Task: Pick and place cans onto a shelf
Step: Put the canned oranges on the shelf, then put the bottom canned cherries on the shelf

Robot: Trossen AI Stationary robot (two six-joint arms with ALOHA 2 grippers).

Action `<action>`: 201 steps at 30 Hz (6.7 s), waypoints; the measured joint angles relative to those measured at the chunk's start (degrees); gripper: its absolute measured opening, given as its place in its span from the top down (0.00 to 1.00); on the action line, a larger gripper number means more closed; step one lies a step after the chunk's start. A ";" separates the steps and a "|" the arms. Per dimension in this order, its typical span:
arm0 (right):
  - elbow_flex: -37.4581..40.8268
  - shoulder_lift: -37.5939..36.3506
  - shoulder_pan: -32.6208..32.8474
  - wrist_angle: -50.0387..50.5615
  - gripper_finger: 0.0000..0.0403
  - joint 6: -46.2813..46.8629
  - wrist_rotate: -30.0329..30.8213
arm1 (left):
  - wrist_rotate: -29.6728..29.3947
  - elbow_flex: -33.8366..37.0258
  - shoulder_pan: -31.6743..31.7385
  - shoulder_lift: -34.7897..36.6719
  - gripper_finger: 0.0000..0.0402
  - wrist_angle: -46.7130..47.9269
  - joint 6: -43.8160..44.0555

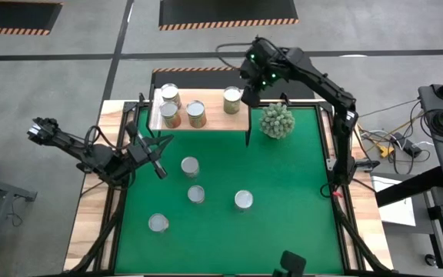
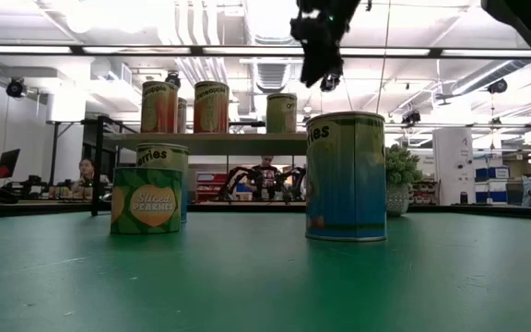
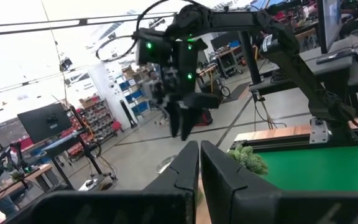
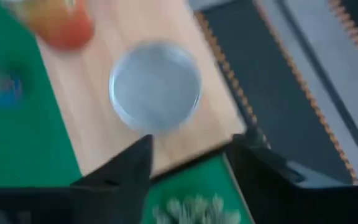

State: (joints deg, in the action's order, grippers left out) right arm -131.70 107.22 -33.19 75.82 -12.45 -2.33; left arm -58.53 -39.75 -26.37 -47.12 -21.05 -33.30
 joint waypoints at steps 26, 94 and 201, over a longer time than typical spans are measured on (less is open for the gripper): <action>11.59 -0.19 6.25 -15.79 0.97 -3.43 -6.70 | 0.01 0.00 0.00 -0.49 1.00 0.08 0.18; 18.95 3.72 4.30 -34.74 0.97 -3.10 -8.61 | -0.02 0.00 0.00 -0.91 1.00 0.59 1.25; 79.18 -32.63 44.72 -61.52 0.97 12.81 2.70 | 0.01 0.00 0.00 -1.02 1.00 2.28 12.93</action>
State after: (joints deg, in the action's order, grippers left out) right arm -52.51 74.59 11.53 14.30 0.35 0.37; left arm -58.52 -39.75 -26.37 -48.15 -18.78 -20.37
